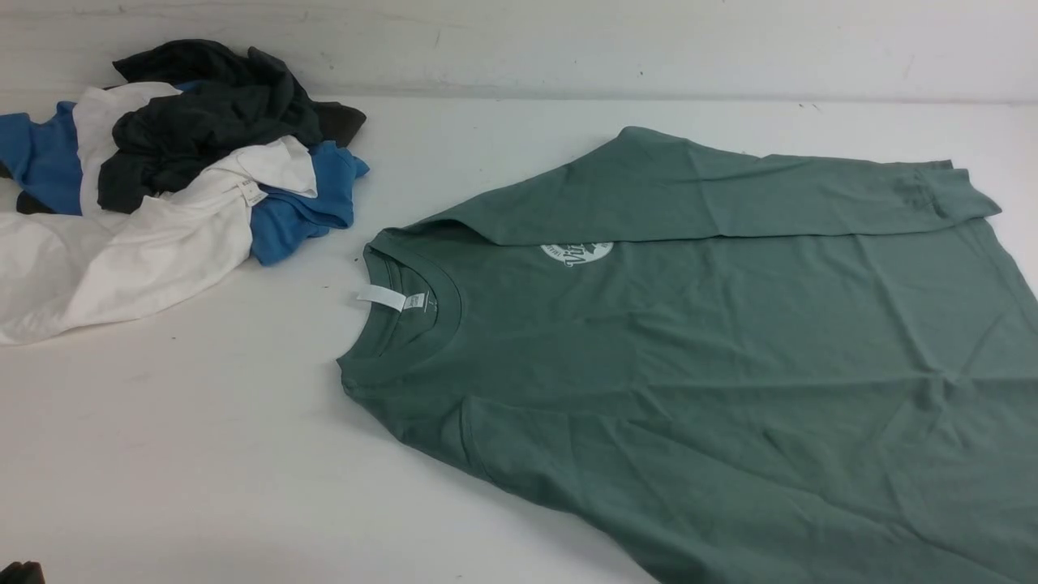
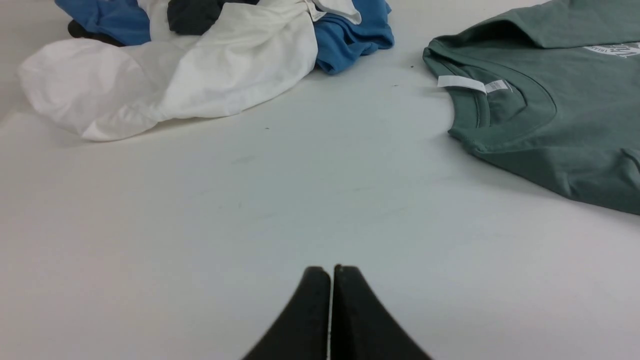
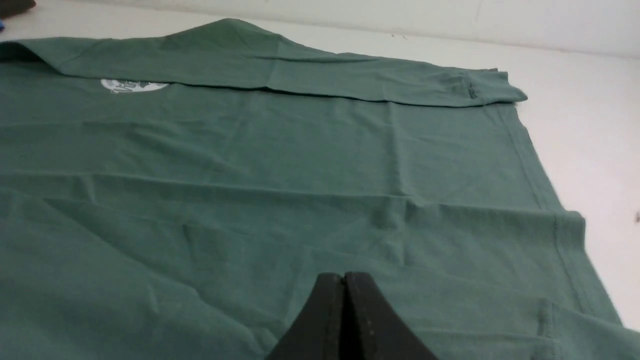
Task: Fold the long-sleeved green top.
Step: Hold the cuff closest to the cuff with your right arm
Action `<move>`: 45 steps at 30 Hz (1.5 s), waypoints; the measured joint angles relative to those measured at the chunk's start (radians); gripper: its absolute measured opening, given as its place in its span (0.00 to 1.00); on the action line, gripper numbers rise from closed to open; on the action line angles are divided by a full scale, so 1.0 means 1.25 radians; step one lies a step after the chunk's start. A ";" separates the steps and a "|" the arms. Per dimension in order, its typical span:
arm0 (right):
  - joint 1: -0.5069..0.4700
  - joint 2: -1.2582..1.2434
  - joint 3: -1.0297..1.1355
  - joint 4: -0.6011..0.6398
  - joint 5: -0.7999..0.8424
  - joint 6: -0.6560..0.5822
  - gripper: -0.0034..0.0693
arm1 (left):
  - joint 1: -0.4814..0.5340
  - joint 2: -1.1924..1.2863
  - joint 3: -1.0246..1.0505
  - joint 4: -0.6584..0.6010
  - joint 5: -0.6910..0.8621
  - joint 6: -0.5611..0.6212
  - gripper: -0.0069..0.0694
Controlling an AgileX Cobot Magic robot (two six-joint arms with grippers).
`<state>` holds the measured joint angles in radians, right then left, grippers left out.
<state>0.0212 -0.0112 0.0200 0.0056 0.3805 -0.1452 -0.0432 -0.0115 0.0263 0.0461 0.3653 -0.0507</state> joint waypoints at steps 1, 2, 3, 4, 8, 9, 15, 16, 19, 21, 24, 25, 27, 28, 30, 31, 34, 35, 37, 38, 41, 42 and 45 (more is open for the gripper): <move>0.000 0.000 0.000 -0.009 -0.002 -0.003 0.03 | 0.000 0.000 0.000 0.000 0.000 0.000 0.09; 0.000 0.000 0.002 -0.049 -0.011 -0.029 0.03 | 0.000 0.000 0.000 0.000 0.000 0.000 0.09; 0.000 0.000 0.002 -0.078 -0.018 -0.041 0.03 | 0.000 0.000 0.000 0.000 0.000 0.000 0.09; 0.000 0.000 0.004 -0.107 -0.025 -0.054 0.03 | 0.000 0.000 0.000 0.000 0.000 0.000 0.09; 0.000 0.000 0.007 -0.159 -0.066 -0.053 0.03 | 0.000 0.000 0.000 0.000 0.000 0.000 0.09; 0.000 0.000 0.007 -0.128 -0.091 -0.021 0.03 | 0.000 0.000 0.000 0.000 0.000 0.000 0.09; 0.000 0.000 0.007 0.249 -0.156 0.312 0.03 | 0.000 0.000 0.000 0.000 0.000 0.000 0.09; 0.000 0.000 0.007 0.304 -0.155 0.352 0.03 | 0.000 0.000 0.000 0.000 0.000 0.000 0.09; 0.000 0.000 0.007 0.406 -0.155 0.410 0.03 | 0.000 0.000 0.000 0.000 0.000 0.000 0.09; 0.000 0.000 0.007 0.444 -0.156 0.422 0.03 | 0.000 0.000 0.000 0.000 0.000 0.000 0.09; 0.000 0.000 0.007 0.469 -0.167 0.426 0.03 | 0.000 0.000 0.000 0.000 0.000 0.000 0.09; 0.000 0.000 0.007 0.479 -0.177 0.426 0.03 | 0.000 0.000 0.000 0.000 0.000 0.000 0.09; 0.000 0.000 0.002 0.485 -0.183 0.422 0.03 | 0.000 0.000 0.000 0.000 0.000 0.000 0.09; 0.000 0.000 -0.026 0.486 -0.188 0.393 0.03 | 0.000 0.000 0.000 0.000 0.000 0.000 0.09; 0.000 0.001 -0.099 0.467 -0.202 0.332 0.03 | 0.000 0.000 0.000 0.000 0.000 0.000 0.09; 0.000 0.003 -0.108 0.460 -0.204 0.324 0.03 | 0.000 0.000 0.000 0.000 0.000 0.000 0.09; 0.000 0.085 -0.288 0.384 -0.157 0.176 0.03 | 0.000 0.000 0.000 0.000 0.000 0.000 0.09; 0.000 0.120 -0.332 0.366 -0.117 0.149 0.03 | 0.000 0.000 0.000 0.000 0.000 0.000 0.09; 0.000 0.202 -0.419 0.327 -0.004 0.124 0.03 | 0.000 0.000 0.000 0.000 0.000 0.000 0.09; 0.000 0.284 -0.486 0.292 0.120 0.116 0.03 | 0.000 0.000 0.000 0.000 0.000 0.000 0.09; 0.000 0.471 -0.589 0.220 0.386 0.107 0.03 | 0.000 0.000 0.000 0.000 0.000 0.000 0.09; 0.000 0.531 -0.602 0.197 0.455 0.106 0.03 | 0.000 0.000 0.000 0.000 0.000 0.000 0.09; 0.000 0.652 -0.618 0.153 0.542 0.104 0.03 | 0.000 0.000 0.000 0.000 0.000 0.000 0.09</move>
<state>0.0212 0.8042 -0.7524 0.1967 1.0578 -0.0149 -0.0432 -0.0115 0.0263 0.0461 0.3653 -0.0507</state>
